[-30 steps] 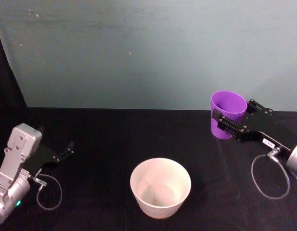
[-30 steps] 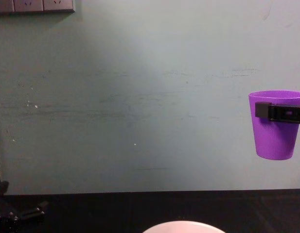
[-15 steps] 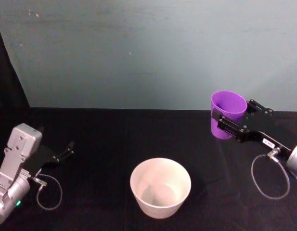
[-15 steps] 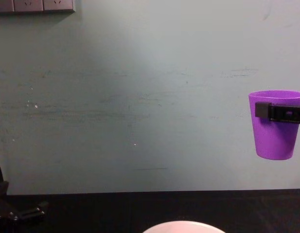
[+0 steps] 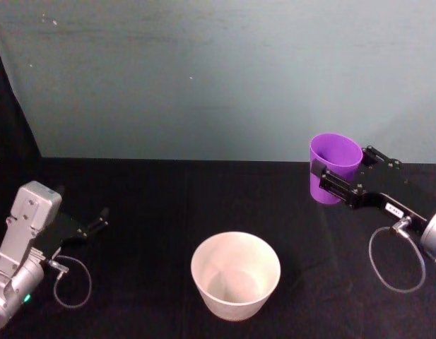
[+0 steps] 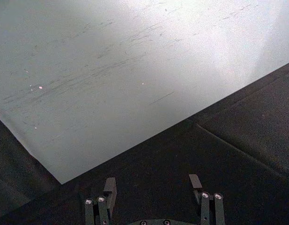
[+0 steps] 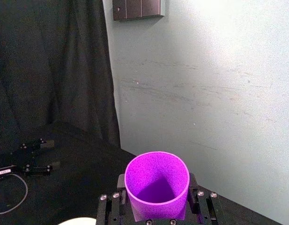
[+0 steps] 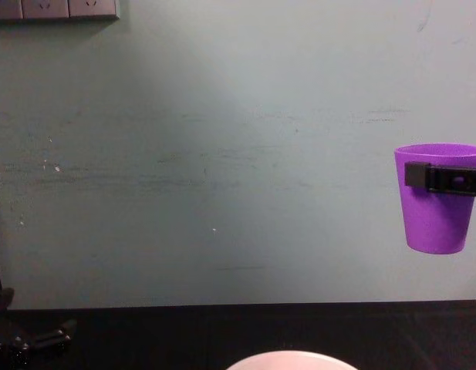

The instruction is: Pick up the cup and pour the mung beans from the cup into the bowl.

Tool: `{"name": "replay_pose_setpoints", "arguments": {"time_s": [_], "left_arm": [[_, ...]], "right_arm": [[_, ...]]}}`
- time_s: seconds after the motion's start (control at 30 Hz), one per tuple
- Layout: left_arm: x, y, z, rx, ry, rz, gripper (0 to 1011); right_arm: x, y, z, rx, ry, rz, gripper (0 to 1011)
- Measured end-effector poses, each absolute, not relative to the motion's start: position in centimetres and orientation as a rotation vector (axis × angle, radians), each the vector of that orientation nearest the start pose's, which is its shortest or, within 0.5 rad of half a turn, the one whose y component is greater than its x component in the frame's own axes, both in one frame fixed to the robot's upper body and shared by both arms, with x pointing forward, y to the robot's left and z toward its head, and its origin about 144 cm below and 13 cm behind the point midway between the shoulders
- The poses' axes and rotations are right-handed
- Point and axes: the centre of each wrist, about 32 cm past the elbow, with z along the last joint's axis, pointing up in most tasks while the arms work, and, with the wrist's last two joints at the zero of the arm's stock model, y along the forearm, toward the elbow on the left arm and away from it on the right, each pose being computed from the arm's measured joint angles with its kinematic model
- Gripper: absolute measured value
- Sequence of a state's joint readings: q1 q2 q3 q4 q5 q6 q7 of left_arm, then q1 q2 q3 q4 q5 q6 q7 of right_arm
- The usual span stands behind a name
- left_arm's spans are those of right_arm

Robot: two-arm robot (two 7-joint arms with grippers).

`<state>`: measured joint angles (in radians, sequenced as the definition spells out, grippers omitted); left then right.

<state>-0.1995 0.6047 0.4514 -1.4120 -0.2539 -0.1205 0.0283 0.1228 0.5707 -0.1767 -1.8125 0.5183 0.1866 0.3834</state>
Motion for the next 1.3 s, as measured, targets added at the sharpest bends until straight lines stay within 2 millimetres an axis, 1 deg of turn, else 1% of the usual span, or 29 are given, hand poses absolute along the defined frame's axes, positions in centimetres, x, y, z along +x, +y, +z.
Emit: {"name": "replay_pose_setpoints", "arguments": {"time_s": [1.3], "left_arm": [[48.86, 30.97, 113.98, 0.304, -0.285, 1.248, 1003]], "right_arm": [[47.21, -30.01, 126.21, -0.032, -0.086, -0.919, 743]]}}
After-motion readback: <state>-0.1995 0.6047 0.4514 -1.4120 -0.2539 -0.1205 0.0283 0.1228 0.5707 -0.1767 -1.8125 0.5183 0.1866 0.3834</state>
